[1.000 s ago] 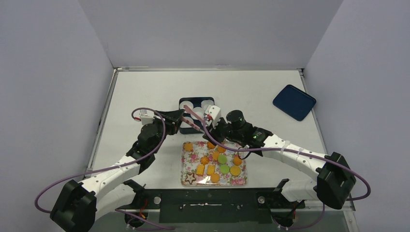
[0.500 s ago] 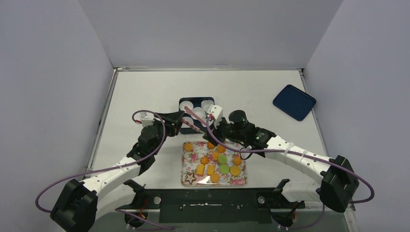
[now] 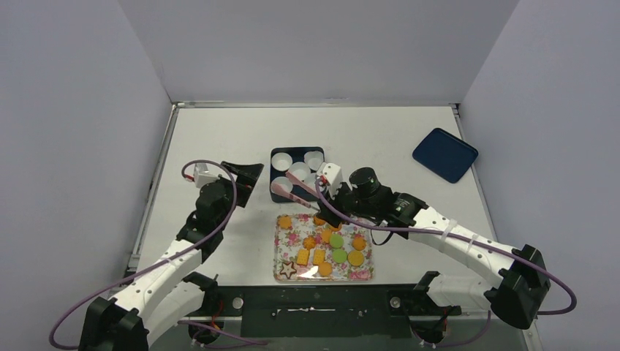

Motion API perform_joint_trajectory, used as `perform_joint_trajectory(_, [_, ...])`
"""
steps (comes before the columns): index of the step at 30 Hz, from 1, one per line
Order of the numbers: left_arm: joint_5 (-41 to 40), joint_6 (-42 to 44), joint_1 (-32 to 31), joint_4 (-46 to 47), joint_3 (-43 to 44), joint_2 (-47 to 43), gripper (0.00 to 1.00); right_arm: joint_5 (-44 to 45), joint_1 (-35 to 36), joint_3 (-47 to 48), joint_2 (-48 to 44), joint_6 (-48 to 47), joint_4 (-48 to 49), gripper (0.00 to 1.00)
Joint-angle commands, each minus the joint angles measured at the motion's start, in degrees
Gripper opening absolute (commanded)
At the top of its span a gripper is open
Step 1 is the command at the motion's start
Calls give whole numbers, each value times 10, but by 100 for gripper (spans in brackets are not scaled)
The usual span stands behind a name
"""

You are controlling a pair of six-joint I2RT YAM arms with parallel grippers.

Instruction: Pack the cookies

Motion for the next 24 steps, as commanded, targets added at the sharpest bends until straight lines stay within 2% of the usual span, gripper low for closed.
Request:
perform_joint_trajectory(1, [-1,183,20,-127,95,-27,91,12,3,31,-12,6,-68,42])
perform_joint_trajectory(5, [-21,323,26,-245,169,-37,95,40,7,45,-7,31,-125,42])
perform_joint_trajectory(12, [-50,496,28,-328,246,-50,96,106,45,71,8,111,-231,42])
perform_joint_trajectory(17, [-67,561,30,-338,242,-57,97,174,102,90,15,188,-291,42])
perform_joint_trajectory(24, [-82,577,46,-357,218,-91,97,282,172,100,34,291,-348,42])
